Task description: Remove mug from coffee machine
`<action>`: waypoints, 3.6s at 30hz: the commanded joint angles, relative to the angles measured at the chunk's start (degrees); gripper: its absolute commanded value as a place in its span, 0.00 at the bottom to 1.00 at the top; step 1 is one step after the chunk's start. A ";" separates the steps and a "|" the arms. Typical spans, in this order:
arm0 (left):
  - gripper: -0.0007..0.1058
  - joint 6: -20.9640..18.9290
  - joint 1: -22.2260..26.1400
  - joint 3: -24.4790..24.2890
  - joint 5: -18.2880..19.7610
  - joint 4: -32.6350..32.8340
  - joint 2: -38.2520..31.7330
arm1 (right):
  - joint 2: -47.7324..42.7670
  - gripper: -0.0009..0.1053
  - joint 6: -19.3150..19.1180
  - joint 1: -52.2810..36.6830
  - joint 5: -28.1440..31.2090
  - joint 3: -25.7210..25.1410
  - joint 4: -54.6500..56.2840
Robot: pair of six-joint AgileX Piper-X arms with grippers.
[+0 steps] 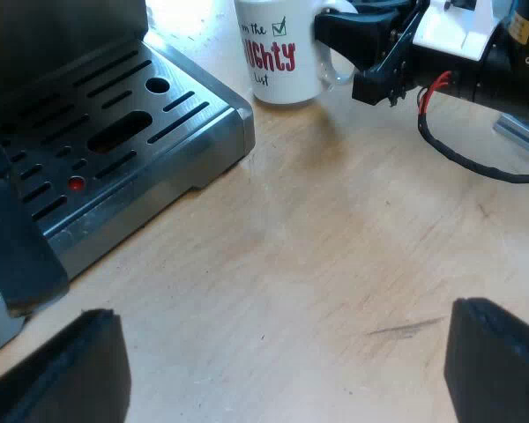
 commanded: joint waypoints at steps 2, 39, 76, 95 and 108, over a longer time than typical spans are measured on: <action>0.75 0.09 -0.26 -0.19 0.30 -0.87 -0.11 | -0.09 0.01 3.78 -0.40 -0.44 -0.64 0.06; 0.75 -0.34 -0.26 -0.19 0.30 -0.27 -0.11 | -30.13 0.58 9.06 1.45 -4.33 -4.80 65.05; 0.75 -6.54 9.67 -9.07 0.62 4.91 -0.11 | -36.33 0.58 9.08 1.45 -9.15 -39.87 116.59; 0.75 -1.02 26.21 -9.07 -8.90 18.30 -3.54 | -31.75 0.58 -2.26 -12.42 -11.66 -39.89 112.84; 0.75 -0.16 26.21 -9.07 -17.69 25.72 -11.28 | -39.60 0.58 -3.85 -12.42 -8.10 -39.89 115.75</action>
